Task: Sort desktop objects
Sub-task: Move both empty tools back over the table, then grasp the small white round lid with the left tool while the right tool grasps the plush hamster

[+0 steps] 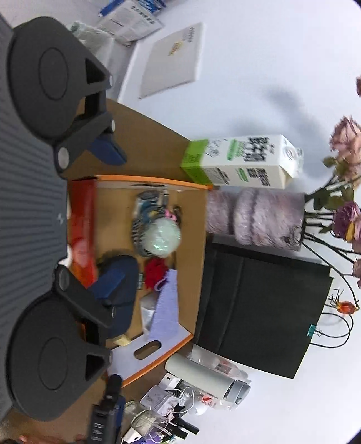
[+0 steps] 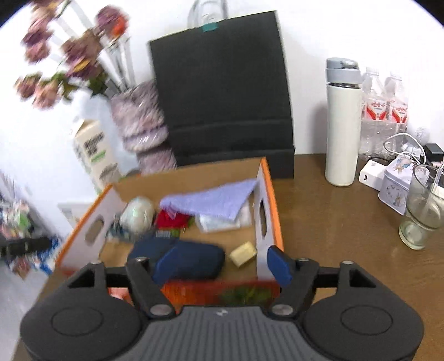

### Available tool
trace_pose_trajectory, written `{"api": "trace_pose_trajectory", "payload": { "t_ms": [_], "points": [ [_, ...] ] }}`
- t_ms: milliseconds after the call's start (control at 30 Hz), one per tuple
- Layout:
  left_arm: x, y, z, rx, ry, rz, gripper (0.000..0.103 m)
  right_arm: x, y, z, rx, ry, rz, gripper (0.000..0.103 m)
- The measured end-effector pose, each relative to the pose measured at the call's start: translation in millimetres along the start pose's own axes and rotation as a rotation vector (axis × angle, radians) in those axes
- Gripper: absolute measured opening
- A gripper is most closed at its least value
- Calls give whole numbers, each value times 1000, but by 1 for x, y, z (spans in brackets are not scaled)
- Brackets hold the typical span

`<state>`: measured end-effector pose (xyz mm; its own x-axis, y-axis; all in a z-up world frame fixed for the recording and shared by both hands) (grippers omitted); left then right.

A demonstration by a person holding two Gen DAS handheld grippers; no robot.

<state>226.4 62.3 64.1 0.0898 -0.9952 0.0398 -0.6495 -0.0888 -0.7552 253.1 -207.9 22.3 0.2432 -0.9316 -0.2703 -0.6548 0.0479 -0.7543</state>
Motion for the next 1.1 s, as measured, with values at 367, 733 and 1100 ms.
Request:
{"api": "trace_pose_trajectory", "payload": {
  "t_ms": [367,733,1100],
  "points": [
    [22,134,-54,12,-48,90,101,-17,119,-69,46,37,-137,81],
    [13,230,-104,-53,-29,27,101,-24,213,-118,26,78,-149,82],
    [22,240,-120,-22,8,61,64,-35,237,-148,40,50,-141,83]
  ]
}}
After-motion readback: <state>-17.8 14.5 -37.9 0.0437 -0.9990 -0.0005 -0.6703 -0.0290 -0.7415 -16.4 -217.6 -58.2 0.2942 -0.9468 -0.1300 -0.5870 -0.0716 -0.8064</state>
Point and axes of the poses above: each gripper's, at about its wrist camera, not at the fingertips, and z roughly the way its jaws point, x to its right, y to its underside, the point moved 8 cm from there along z, roughly the way its jaws point, and after that the axes turned 7 degrees about -y, right-handed, at the moved point
